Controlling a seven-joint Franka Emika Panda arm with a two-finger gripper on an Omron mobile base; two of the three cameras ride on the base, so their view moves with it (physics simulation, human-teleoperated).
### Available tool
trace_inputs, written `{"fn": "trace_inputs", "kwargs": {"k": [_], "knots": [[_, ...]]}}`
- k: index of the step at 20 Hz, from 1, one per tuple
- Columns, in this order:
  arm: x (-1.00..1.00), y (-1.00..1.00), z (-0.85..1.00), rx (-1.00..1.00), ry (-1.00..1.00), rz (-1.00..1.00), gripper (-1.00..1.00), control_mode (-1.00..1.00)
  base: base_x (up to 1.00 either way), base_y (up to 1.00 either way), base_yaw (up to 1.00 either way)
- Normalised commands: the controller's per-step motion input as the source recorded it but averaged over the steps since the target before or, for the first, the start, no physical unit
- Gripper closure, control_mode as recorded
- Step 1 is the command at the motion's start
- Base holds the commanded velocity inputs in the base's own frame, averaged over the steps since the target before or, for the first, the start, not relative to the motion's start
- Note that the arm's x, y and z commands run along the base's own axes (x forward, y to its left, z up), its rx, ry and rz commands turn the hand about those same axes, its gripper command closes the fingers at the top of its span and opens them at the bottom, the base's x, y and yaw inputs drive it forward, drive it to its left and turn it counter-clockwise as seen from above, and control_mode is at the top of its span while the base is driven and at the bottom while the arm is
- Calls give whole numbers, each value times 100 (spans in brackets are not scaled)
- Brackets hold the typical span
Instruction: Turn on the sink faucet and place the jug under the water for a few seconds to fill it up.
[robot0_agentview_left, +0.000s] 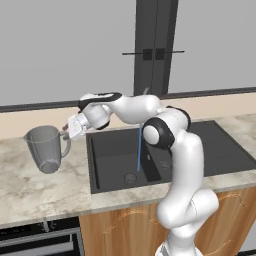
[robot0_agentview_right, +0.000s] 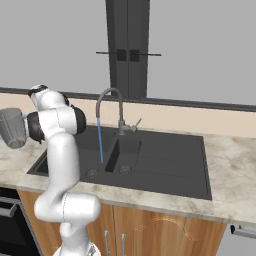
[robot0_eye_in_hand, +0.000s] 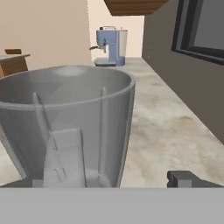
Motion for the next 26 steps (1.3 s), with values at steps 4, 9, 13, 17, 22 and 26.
{"fn": "trace_inputs", "kwargs": {"k": [4, 9, 13, 17, 22, 26], "knots": [[28, 15, -11, -4, 0, 0, -100, -100, 0, 0, 0], [18, 7, -5, -2, 0, 0, -100, -100, 0, 0, 0], [0, 0, 0, 0, -2, 0, -100, -100, 0, 0, 0], [0, 0, 2, 0, -4, 0, -100, -100, 0, 0, 0], [0, 0, 6, 0, -5, 1, -100, -100, 0, 0, 0], [-7, -6, 16, 0, -8, 4, -100, -100, 0, 0, 0]]}}
